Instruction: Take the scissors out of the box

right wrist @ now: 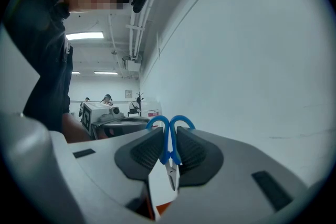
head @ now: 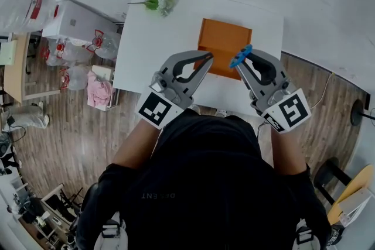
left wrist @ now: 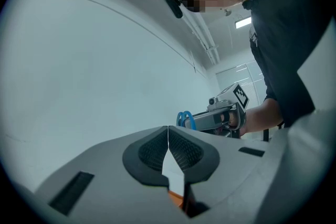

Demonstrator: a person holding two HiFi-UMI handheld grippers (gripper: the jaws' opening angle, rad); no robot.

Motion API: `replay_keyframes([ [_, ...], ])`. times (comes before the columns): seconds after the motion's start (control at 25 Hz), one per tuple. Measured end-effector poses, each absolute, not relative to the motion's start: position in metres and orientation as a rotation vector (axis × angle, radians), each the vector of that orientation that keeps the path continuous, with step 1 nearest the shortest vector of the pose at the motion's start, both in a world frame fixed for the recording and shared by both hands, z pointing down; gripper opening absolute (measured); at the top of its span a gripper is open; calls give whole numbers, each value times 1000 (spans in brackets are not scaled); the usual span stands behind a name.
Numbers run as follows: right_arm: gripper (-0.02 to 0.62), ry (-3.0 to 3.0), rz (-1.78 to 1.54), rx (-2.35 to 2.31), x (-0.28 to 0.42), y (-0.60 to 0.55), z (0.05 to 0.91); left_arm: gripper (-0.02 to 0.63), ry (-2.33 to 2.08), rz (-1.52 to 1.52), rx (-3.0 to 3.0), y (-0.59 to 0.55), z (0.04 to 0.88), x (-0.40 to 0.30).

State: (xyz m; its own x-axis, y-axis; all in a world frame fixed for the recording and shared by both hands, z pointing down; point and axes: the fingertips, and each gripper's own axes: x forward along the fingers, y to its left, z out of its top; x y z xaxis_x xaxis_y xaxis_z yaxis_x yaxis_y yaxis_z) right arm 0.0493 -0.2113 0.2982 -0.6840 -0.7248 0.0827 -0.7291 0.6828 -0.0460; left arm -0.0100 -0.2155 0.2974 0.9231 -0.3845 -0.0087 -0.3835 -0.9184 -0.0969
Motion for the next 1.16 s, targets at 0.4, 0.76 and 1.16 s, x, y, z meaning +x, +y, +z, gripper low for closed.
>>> replay_keyframes([
  [0.4, 86, -2836, 127, 1231, 48, -211, 299, 18, 608, 1, -2994, -216, 298, -11],
  [0.76, 86, -2845, 122, 1225, 46, -206, 298, 18, 610, -1, -2991, -210, 298, -11],
  [1.16, 86, -2853, 125, 1217, 46, -207, 301, 18, 633, 4, -3003, -212, 301, -12],
])
